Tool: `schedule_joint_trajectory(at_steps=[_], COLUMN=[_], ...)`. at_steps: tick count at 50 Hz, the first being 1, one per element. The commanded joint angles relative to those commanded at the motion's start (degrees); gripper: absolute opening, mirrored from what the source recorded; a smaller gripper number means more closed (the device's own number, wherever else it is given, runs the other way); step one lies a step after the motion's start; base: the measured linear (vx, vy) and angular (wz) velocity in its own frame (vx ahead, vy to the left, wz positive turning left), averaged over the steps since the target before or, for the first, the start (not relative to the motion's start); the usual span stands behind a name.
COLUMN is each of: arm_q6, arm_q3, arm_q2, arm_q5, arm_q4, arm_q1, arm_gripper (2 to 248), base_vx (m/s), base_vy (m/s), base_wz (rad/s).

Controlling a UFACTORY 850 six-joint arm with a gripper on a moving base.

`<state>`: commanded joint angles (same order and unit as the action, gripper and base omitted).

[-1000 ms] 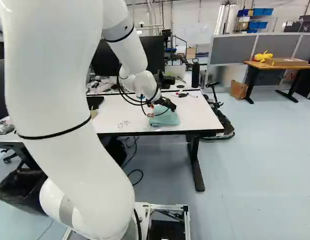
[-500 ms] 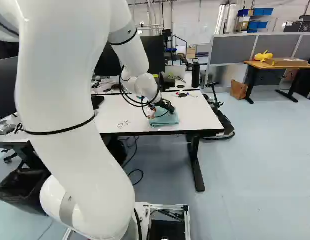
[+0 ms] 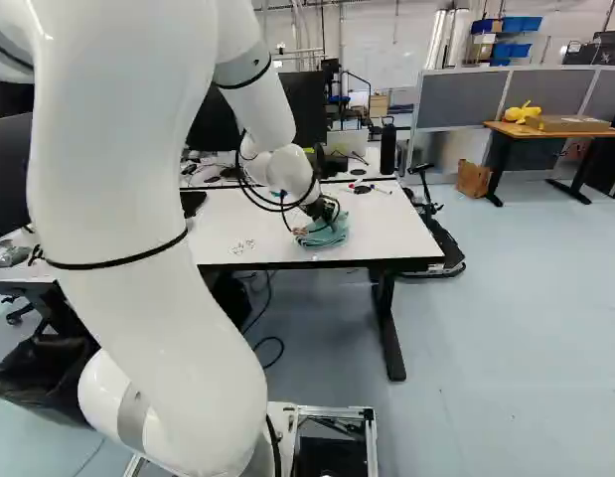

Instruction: Clean the table with the green towel

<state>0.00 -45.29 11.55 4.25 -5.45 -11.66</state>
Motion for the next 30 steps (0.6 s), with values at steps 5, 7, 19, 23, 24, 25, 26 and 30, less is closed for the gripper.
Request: schedule_joint_trajectory(at_steps=[5,7,19,23,24,25,26,30], arm_q6=[0.0,0.0,0.0,0.0,0.0,0.0,0.0,0.0], arm_q3=[0.03,0.08,0.53,0.69,0.73,0.76,0.8,0.95], arm_q2=[-0.1,-0.3,-2.17,-2.87,-3.04,-3.21,-3.39,-4.08], arm_q5=[0.0,0.0,0.0,0.0,0.0,0.0,0.0,0.0], arm_q4=[0.0,0.0,0.0,0.0,0.0,0.0,0.0,0.0], arm_q1=[0.0,0.0,0.0,0.0,0.0,0.0,0.0,0.0], arm_gripper=[41,41,41,41,41,41,41,41], base_vx=[0.0,0.0,0.0,0.0,0.0,0.0,0.0,0.0], base_vy=[0.0,0.0,0.0,0.0,0.0,0.0,0.0,0.0], base_wz=[0.0,0.0,0.0,0.0,0.0,0.0,0.0,0.0])
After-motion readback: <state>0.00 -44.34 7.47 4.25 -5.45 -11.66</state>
